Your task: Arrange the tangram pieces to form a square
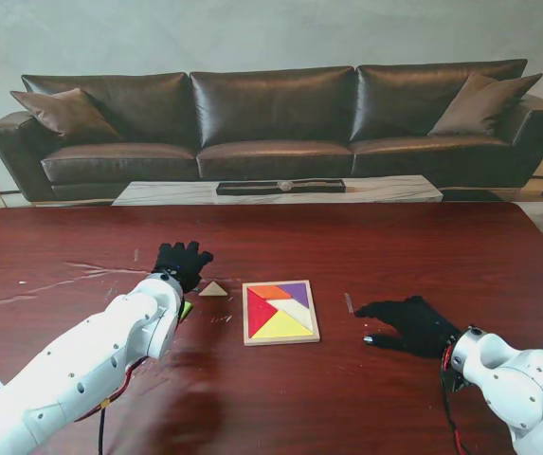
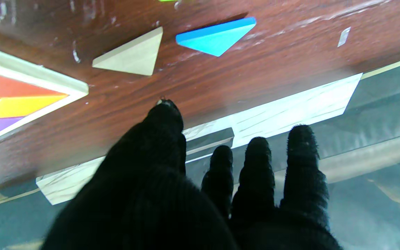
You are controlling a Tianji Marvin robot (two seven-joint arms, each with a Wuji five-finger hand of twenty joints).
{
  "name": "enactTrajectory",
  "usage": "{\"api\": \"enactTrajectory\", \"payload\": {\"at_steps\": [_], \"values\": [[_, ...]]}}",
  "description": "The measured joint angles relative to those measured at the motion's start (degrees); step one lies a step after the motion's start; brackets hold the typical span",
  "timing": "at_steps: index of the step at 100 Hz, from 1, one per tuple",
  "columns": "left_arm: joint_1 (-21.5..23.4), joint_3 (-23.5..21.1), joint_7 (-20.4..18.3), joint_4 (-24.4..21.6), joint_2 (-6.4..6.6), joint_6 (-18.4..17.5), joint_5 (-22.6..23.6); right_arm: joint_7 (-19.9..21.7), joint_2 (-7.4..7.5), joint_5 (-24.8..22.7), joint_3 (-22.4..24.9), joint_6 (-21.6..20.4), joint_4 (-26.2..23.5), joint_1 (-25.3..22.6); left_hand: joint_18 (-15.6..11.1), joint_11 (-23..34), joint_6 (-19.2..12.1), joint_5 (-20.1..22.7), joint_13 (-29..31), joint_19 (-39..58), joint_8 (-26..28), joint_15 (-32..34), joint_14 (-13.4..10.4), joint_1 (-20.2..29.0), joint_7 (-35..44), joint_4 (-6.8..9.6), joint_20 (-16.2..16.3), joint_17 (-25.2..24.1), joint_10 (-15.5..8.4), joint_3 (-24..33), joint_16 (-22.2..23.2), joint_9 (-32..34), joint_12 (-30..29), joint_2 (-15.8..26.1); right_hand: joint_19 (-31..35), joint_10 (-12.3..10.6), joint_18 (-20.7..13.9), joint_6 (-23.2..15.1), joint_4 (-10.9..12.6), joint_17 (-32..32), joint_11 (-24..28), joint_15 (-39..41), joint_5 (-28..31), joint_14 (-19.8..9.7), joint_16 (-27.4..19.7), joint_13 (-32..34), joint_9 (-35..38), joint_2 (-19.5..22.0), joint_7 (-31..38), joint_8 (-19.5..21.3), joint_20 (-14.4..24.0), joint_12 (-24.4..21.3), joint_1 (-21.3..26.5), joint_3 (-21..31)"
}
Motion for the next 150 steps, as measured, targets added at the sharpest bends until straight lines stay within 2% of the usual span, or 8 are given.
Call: {"api": "enactTrajectory", "payload": {"at_steps": [18,36,73,119,132,150], "values": [[-1.3,1.2,-1.1,2.1,0.49,-0.4,-0.7,0.0,0.00,0.3,-0.2,0.1,0.0,0.0,0.0,0.6,0.0,0.0,0.0,0.5,0.0,0.0,0.0,0.0,0.8,0.00,-0.1,0.7,0.0,0.5,0.0,0.0,0.0,0.0,0.0,0.0,0.0,0.0,0.0,0.0,0.0,0.0,0.0,0.0,0.0,0.0,0.0,0.0,0.0,0.0,0.0,0.0,0.0,0.0],[-3.3,3.3,-0.7,6.1,0.45,-0.8,-4.4,0.2,0.00,0.5,-0.4,0.2,0.1,0.1,0.0,0.8,-0.1,0.0,0.1,0.8,0.0,0.7,0.2,0.0,1.4,0.01,-0.7,1.7,0.0,1.1,0.0,0.0,0.0,-0.8,0.0,0.0,0.0,0.0,0.0,0.0,0.0,0.0,0.0,0.0,0.0,0.0,0.2,0.0,0.0,0.0,0.0,0.0,0.0,0.0],[-6.5,6.7,1.1,12.4,-0.42,-2.3,-9.7,0.3,-0.01,0.7,-0.6,0.6,0.1,0.1,-0.8,2.6,-0.6,0.0,3.2,1.9,0.0,2.9,0.8,-0.2,3.7,0.01,-1.3,4.3,0.0,3.1,0.2,2.3,0.0,-2.0,0.0,0.0,0.0,0.0,0.0,0.0,0.0,0.0,0.0,0.0,0.0,0.0,0.2,0.0,0.0,0.0,0.0,0.0,0.0,0.0],[-9.3,10.8,1.1,15.5,-1.42,-3.2,-13.1,0.2,-0.04,0.7,-0.3,0.7,0.0,-0.1,-0.8,3.7,-1.3,2.2,4.8,2.7,0.0,4.1,0.5,-2.4,5.7,0.01,-1.4,5.8,0.0,4.8,1.4,4.6,0.3,-2.9,0.0,0.1,0.0,0.0,0.0,0.0,0.0,0.0,-0.7,0.0,0.0,0.0,0.2,0.0,0.1,0.0,0.0,0.0,0.0,0.0],[-9.7,11.6,1.0,15.9,-1.50,-3.4,-13.5,0.2,-0.04,0.7,-0.2,0.7,0.0,-0.1,-0.9,3.7,-1.3,2.2,6.9,3.3,0.3,4.5,0.2,-2.4,5.9,0.01,-1.4,6.0,0.0,4.8,1.5,4.7,0.9,-2.9,0.0,0.1,0.0,0.0,0.0,0.0,0.0,0.0,-0.7,0.0,0.0,0.0,0.2,0.0,0.1,0.0,0.0,0.0,0.0,0.0],[-10.8,13.7,1.2,17.6,-1.92,-3.9,-14.7,0.1,-0.04,0.7,-0.2,0.7,0.0,-0.1,-1.5,4.0,-0.8,0.7,6.9,3.6,1.0,4.5,0.2,-2.4,6.7,0.01,-1.4,6.6,0.0,5.5,2.2,5.2,1.0,-3.3,0.0,0.1,0.0,0.0,0.0,0.0,0.0,0.0,-0.7,0.0,0.0,0.0,0.2,0.0,0.1,0.0,0.0,0.1,0.0,0.0]]}}
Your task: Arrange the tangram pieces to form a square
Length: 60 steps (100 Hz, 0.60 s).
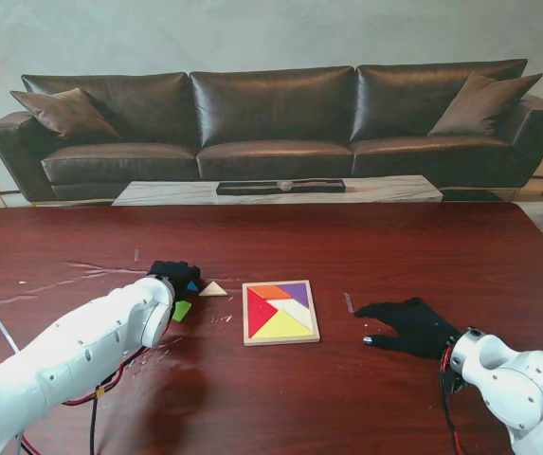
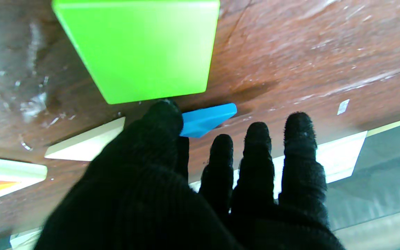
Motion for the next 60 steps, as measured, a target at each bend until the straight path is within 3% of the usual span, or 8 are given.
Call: {"api": "enactTrajectory", "payload": {"at_steps": [25,60], "values": [[-0.4,0.5,0.7,1.0,-0.42,-0.1,-0.5,0.0,-0.01,0.0,0.2,0.0,0.0,-0.1,-0.1,0.5,0.7,0.7,0.7,0.6,-0.6,0.8,0.0,0.0,-0.1,0.01,0.0,1.0,0.0,1.2,0.6,0.6,0.3,-0.2,0.0,0.0,0.0,0.0,0.0,0.0,0.0,0.0,0.0,0.0,0.0,0.0,0.0,0.0,0.0,0.0,0.0,0.0,0.0,0.0],[-0.2,-0.1,-0.2,0.4,-0.24,-0.1,-0.6,-0.3,-0.02,0.0,0.1,-0.1,0.0,0.0,-2.4,2.6,1.7,1.1,4.5,2.3,-0.9,3.0,-0.1,-0.6,-0.3,0.01,0.0,4.5,0.0,2.3,2.0,4.2,1.6,-0.2,0.0,0.0,0.0,0.0,0.0,0.0,0.0,0.0,0.0,0.0,0.0,0.0,0.0,0.0,0.0,0.0,0.0,0.0,0.0,0.0]]}}
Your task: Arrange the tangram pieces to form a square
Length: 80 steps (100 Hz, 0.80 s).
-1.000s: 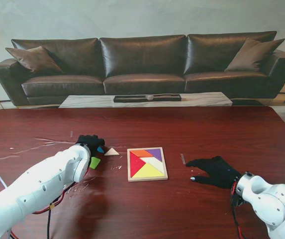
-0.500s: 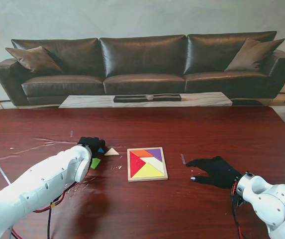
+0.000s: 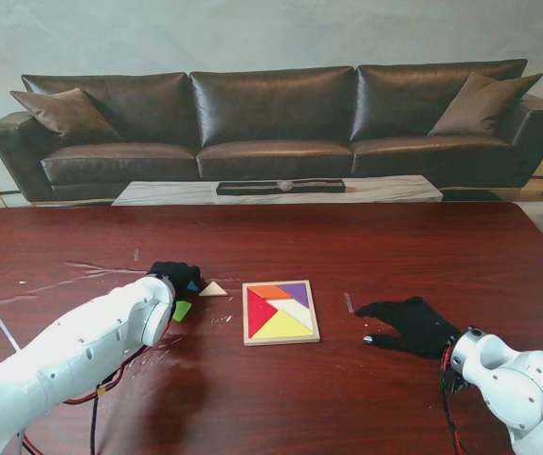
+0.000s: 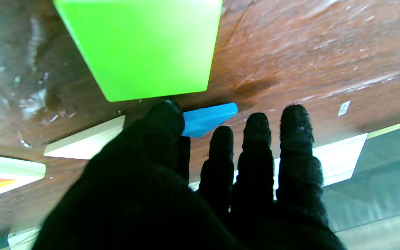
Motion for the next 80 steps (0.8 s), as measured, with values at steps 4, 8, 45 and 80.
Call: {"api": "enactTrajectory", "payload": {"at_steps": [4,8,45,80], "values": [[0.0,-0.1,0.0,0.0,0.02,0.0,-0.1,0.0,0.00,0.0,0.0,0.0,0.0,0.0,-0.2,0.0,0.2,0.0,1.3,0.3,0.0,0.1,-0.1,0.0,0.0,0.00,0.0,0.4,0.0,0.0,0.0,0.0,0.1,0.0,0.0,0.0,0.0,0.0,0.0,0.0,0.0,0.0,0.0,0.0,0.0,0.0,0.0,0.0,0.0,0.0,0.0,0.0,0.0,0.0],[0.1,-0.1,0.0,0.0,0.02,0.0,-0.3,0.0,-0.01,0.0,0.0,0.0,0.0,0.0,-0.6,0.0,0.5,0.0,1.2,0.3,0.0,0.1,-0.3,0.0,0.0,0.00,0.0,0.6,0.0,0.0,0.1,0.0,0.1,0.0,0.0,0.0,0.0,0.0,0.0,0.0,0.0,0.0,0.0,0.0,0.0,0.0,0.0,0.0,0.0,0.0,0.0,0.0,0.0,0.0],[0.3,-0.6,0.2,0.0,-0.03,-0.1,-1.2,-0.2,-0.02,0.0,0.0,-0.1,0.0,0.0,-3.1,0.9,1.8,0.9,6.8,3.0,-0.1,3.3,-2.5,0.1,0.0,0.02,-0.1,6.2,0.8,0.7,1.9,4.8,0.3,-2.3,0.0,0.0,0.0,0.0,0.0,0.0,0.3,0.0,0.0,0.0,0.0,0.0,0.4,0.0,0.0,0.0,0.0,0.0,0.0,0.0],[0.6,-1.2,2.2,0.8,-0.26,-0.2,-1.7,-0.2,-0.02,0.0,-0.1,-0.1,-0.1,0.2,-5.4,4.3,2.0,2.7,11.4,7.1,-0.2,7.2,-3.8,2.9,6.3,0.03,-0.6,11.6,1.2,0.1,6.4,8.2,5.0,-5.1,0.0,0.0,0.0,0.0,0.0,0.0,0.3,0.0,0.0,0.0,0.0,0.0,0.4,0.0,0.0,0.0,0.0,0.1,0.0,0.0]]}}
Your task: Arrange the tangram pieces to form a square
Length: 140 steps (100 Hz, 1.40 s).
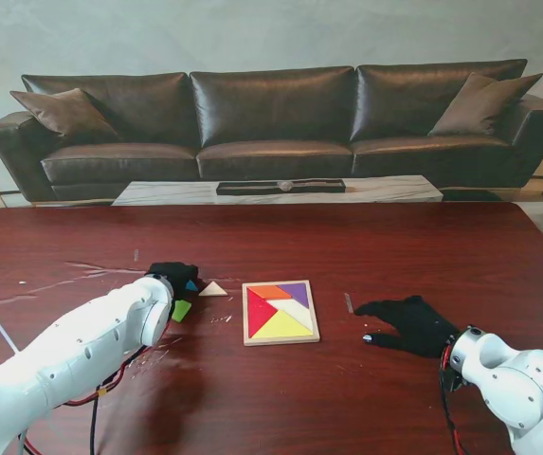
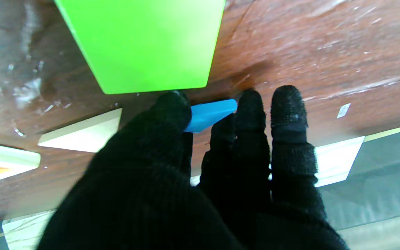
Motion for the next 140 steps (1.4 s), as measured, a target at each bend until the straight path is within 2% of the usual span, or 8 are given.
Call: {"api": "enactTrajectory", "payload": {"at_steps": [30,40,51,67,75,95,125,140], "values": [[-0.9,1.0,1.5,1.9,-0.58,-0.7,-0.9,0.1,0.00,-0.1,0.2,-0.1,-0.2,0.0,-1.7,1.4,0.0,0.3,3.2,1.4,-0.4,5.2,-1.4,0.7,6.3,0.00,1.3,3.3,0.6,-0.2,4.8,5.7,13.8,-0.9,0.0,0.0,0.0,0.0,0.0,0.0,0.0,0.0,0.0,0.0,0.0,0.0,0.0,0.0,0.0,0.0,0.0,0.0,0.0,0.0],[-1.4,1.7,1.8,2.6,-0.82,-0.8,-1.3,0.2,0.00,-0.1,0.3,-0.1,-0.3,0.0,-1.7,2.0,0.0,0.1,4.0,2.6,-0.5,7.7,-1.5,0.7,9.1,0.15,3.2,4.0,-0.7,-0.2,9.3,8.8,18.4,-1.2,0.0,0.0,0.0,0.0,0.0,0.0,0.3,0.2,0.0,0.0,0.2,0.6,0.4,0.0,0.0,0.0,0.0,0.4,0.0,0.0],[-2.2,2.8,2.5,3.9,-1.35,-0.8,-2.1,0.2,0.00,-0.1,0.4,-0.2,-0.4,-0.1,-1.8,3.0,0.0,-1.5,4.7,4.4,1.1,11.2,-2.4,0.8,17.6,0.34,5.9,4.5,-2.6,1.1,14.1,11.1,24.6,-1.2,0.0,0.0,0.0,0.0,0.0,0.0,0.3,0.2,0.0,0.0,0.2,0.6,0.5,0.0,0.0,0.0,0.0,0.4,0.0,0.0],[-2.9,3.8,2.3,4.8,-1.72,-0.8,-2.7,0.3,0.00,-0.1,0.6,-0.3,-0.5,-0.2,-1.8,4.0,0.0,-2.9,4.6,6.2,3.9,15.3,-3.2,0.4,19.8,0.35,8.8,4.7,-3.5,2.5,17.8,11.7,29.7,-1.2,0.0,0.1,0.0,0.0,0.0,0.0,0.3,0.2,0.0,0.0,0.2,0.6,0.5,0.0,0.0,0.0,0.0,0.4,0.0,0.0],[-3.2,4.3,1.8,4.8,-1.72,-0.8,-2.8,0.3,0.00,-0.1,0.8,-0.3,-0.6,-0.2,-1.8,4.9,-0.7,-3.7,4.6,7.0,6.6,17.3,-3.4,-0.2,24.3,0.35,9.8,4.6,-3.4,3.8,18.5,11.7,30.3,-1.1,0.0,0.2,0.0,0.0,0.0,0.0,0.3,0.2,-0.1,0.0,0.2,0.6,0.5,0.0,0.0,0.0,0.0,0.4,0.0,0.0],[-3.8,5.1,1.4,5.3,-1.81,-0.8,-3.0,0.5,0.00,-0.1,1.0,-0.4,-0.7,-0.3,-1.8,8.9,-2.1,-3.7,4.3,8.2,14.1,21.3,-3.5,-2.4,24.3,0.36,13.6,4.0,-3.3,6.1,19.3,10.9,30.5,-1.1,0.0,0.2,0.0,0.0,0.0,0.0,0.3,0.3,-0.1,0.0,0.2,0.6,0.5,0.0,0.0,0.0,0.0,0.4,0.0,0.0],[-3.9,5.2,1.4,5.4,-1.93,-0.6,-3.1,0.8,0.01,0.0,1.1,-0.4,-0.9,-0.4,-1.3,11.2,-6.3,-3.7,1.4,8.2,19.8,21.9,-3.6,-2.5,24.3,0.37,13.8,2.9,-3.0,6.2,17.8,7.4,31.0,-1.1,0.0,0.4,0.1,0.0,0.0,0.0,0.3,0.3,-0.1,0.0,0.2,0.6,0.5,0.0,0.0,0.0,0.0,0.4,0.0,0.0],[-3.9,5.2,1.2,5.4,-2.03,-0.4,-3.2,0.8,0.01,0.0,1.1,-0.4,-0.9,-0.4,-1.3,11.3,-7.9,-3.8,1.5,8.2,31.3,21.3,-3.6,-3.3,22.1,0.37,13.7,4.4,-2.6,8.2,16.4,6.8,30.9,-1.2,0.0,0.4,0.1,0.0,0.0,0.0,0.3,0.3,-0.1,0.0,0.2,0.6,0.5,0.0,0.0,0.0,0.0,0.4,0.0,0.0]]}}
